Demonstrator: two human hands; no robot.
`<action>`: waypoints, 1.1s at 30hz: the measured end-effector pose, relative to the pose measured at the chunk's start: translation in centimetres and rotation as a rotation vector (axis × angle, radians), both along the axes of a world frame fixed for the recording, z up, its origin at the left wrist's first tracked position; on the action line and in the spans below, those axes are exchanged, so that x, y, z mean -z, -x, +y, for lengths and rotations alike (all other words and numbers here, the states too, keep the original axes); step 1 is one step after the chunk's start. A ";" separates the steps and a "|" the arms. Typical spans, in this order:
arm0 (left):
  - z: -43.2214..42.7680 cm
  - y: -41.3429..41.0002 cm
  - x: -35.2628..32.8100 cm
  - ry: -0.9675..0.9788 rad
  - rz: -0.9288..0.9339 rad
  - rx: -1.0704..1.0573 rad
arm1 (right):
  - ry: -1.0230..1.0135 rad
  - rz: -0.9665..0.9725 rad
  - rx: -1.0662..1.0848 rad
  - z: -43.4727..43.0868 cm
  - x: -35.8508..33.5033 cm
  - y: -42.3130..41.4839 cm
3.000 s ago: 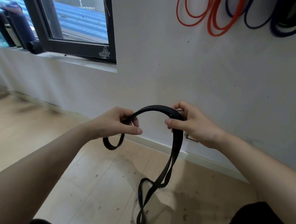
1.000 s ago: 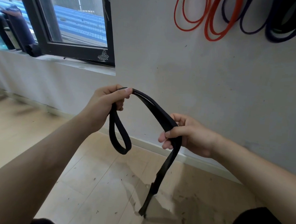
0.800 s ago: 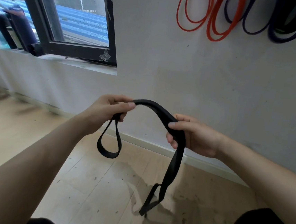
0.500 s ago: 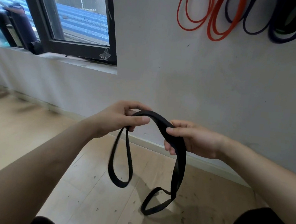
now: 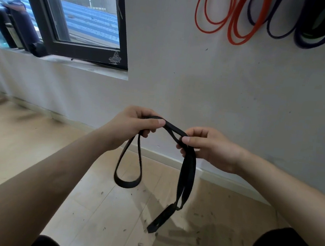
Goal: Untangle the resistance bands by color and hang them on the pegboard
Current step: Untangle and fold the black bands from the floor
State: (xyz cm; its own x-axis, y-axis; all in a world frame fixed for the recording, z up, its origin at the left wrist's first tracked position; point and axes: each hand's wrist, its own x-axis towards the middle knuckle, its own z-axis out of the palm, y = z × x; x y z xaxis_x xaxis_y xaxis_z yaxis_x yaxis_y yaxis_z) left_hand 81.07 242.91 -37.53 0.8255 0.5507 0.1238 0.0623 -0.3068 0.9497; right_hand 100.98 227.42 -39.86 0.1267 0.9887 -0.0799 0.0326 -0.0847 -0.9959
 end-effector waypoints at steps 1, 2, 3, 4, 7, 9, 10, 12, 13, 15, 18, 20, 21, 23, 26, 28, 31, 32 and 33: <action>0.0 0.1 0.0 -0.004 -0.001 0.010 | 0.012 0.026 -0.011 0.0 0.0 -0.1; 0.1 0.2 0.0 -0.014 -0.002 0.014 | 0.024 0.048 -0.024 0.0 -0.1 -0.1; 0.2 0.4 0.0 -0.027 -0.005 0.016 | 0.034 0.070 -0.040 0.0 -0.1 -0.3; 0.3 0.5 -0.1 -0.043 -0.011 0.016 | 0.042 0.091 -0.059 0.0 -0.2 -0.3; 0.4 0.6 -0.1 -0.081 -0.059 0.023 | 0.057 0.136 -0.134 0.0 -0.6 -0.4; 0.2 0.4 -0.1 -0.076 -0.107 0.023 | 0.079 0.139 -0.210 0.0 -0.7 -0.3; 0.1 0.2 -0.2 -0.069 -0.128 0.014 | 0.093 0.144 -0.244 0.0 -0.7 -0.2; -0.2 -0.1 -0.5 -0.027 -0.176 -0.018 | 0.111 0.157 -0.295 0.0 -0.3 -0.1; -0.2 -0.2 -0.6 0.011 -0.209 -0.037 | 0.118 0.159 -0.318 0.1 0.0 -0.1; 0.1 -0.2 -0.9 0.072 -0.274 -0.080 | 0.140 0.177 -0.346 0.1 0.4 0.1; 0.8 0.2 -0.9 0.116 -0.326 -0.130 | 0.153 0.187 -0.345 0.2 0.5 0.1; 1.2 0.7 -0.7 0.134 -0.321 -0.134 | 0.159 0.198 -0.325 0.2 0.4 -0.2; 1.4 0.9 -0.5 0.143 -0.305 -0.124 | 0.162 0.206 -0.305 0.1 0.4 -0.3; 1.8 1.5 -0.1 0.138 -0.245 -0.093 | 0.143 0.198 -0.238 0.0 0.4 -0.7; 2.3 2.5 0.6 0.096 -0.128 -0.057 | 0.067 0.203 -0.132 -0.3 0.0 -1.3; 2.3 2.6 0.9 0.057 -0.045 0.002 | 0.025 0.198 -0.085 -0.6 -0.6 -1.3; 1.7 2.2 1.2 -0.018 0.132 0.085 | 0.007 0.137 -0.073 -0.7 -1.5 -1.3; 1.5 1.9 1.2 -0.038 0.176 0.106 | 0.005 0.113 -0.086 -0.7 -1.8 -1.2; 1.1 1.5 1.1 -0.058 0.204 0.126 | 0.007 0.089 -0.102 -0.6 -2.0 -1.0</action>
State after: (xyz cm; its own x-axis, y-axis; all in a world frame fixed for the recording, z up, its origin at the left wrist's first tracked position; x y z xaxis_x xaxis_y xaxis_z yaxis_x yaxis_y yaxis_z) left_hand 79.55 244.00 -38.67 0.8985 0.4383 -0.0243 0.2088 -0.3778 0.9020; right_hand 101.96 226.84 -37.82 0.0173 0.9955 -0.0934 -0.0475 -0.0925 -0.9946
